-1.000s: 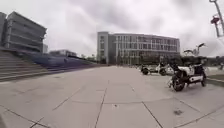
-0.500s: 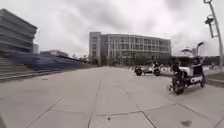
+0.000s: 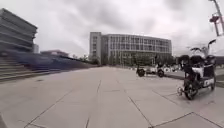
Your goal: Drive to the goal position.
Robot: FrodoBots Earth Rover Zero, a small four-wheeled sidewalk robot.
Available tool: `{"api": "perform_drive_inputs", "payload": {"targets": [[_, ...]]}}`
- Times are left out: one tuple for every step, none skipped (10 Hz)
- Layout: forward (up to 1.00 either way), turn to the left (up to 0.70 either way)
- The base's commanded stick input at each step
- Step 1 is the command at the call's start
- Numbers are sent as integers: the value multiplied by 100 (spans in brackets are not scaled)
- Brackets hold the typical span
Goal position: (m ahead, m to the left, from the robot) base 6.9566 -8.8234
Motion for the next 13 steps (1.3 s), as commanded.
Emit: {"api": "perform_drive_inputs", "payload": {"targets": [[70, 0], [70, 0], [70, 0], [70, 0], [70, 0], [70, 0], [70, 0], [70, 0], [70, 0], [70, 0], [70, 0], [70, 0], [70, 0]]}}
